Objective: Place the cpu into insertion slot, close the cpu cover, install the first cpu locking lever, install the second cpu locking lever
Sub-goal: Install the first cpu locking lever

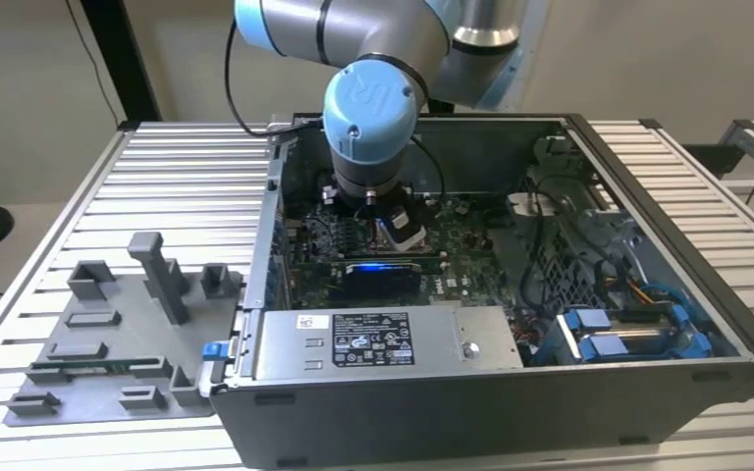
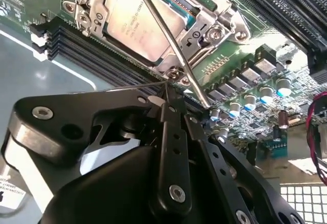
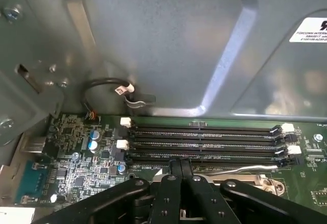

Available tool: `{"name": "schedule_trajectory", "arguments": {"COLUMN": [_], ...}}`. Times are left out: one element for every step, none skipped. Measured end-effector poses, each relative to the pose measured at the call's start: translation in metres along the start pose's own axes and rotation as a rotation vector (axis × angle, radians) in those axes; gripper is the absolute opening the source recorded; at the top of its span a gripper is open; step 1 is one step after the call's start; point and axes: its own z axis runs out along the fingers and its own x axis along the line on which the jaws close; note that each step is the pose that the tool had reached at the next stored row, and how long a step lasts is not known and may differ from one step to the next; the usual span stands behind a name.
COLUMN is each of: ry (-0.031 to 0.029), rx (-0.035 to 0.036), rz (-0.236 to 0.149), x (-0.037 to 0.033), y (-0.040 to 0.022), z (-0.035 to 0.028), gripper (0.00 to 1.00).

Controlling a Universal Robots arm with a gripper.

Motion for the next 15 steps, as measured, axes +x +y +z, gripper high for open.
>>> {"name": "schedule_trajectory", "arguments": {"ry": [-0.0003,-0.0008,-0.0014,-0.0015,-0.0014,-0.0015,-0.0015,-0.0016,-0.0015,-0.0013,-0.0013,-0.0013,-0.0013,-0.0014,-0.0015], "rx": [-0.0003,-0.0004,-0.0005,-0.0004,-0.0002,-0.0002,-0.0003,-0.0002,-0.0001,0.0002,0.0002,0.0004,0.0003,0.0003,0.0001], "rz": [0.000,0.000,-0.001,-0.001,-0.001,-0.001,-0.001,-0.001,-0.001,-0.001,-0.001,-0.001,-0.001,-0.001,-0.001], "x": [0.0001,0.0002,0.0005,0.0005,0.0005,0.0005,0.0002,0.0000,-0.0007,-0.0013,-0.0022,-0.0032,-0.0040,-0.0051,-0.0059], "y": [0.0003,0.0007,0.0010,0.0010,0.0009,0.0008,0.0006,0.0002,-0.0002,-0.0006,-0.0008,-0.0012,-0.0015,-0.0018,-0.0021], "z": [0.0002,0.0005,0.0008,0.0008,0.0008,0.0009,0.0011,0.0012,0.0014,0.0016,0.0019,0.0022,0.0025,0.0029,0.0033], "gripper": [0.00,0.00,0.00,0.00,0.00,0.00,0.00,0.00,0.00,0.00,0.00,0.00,0.00,0.00,0.00]}}
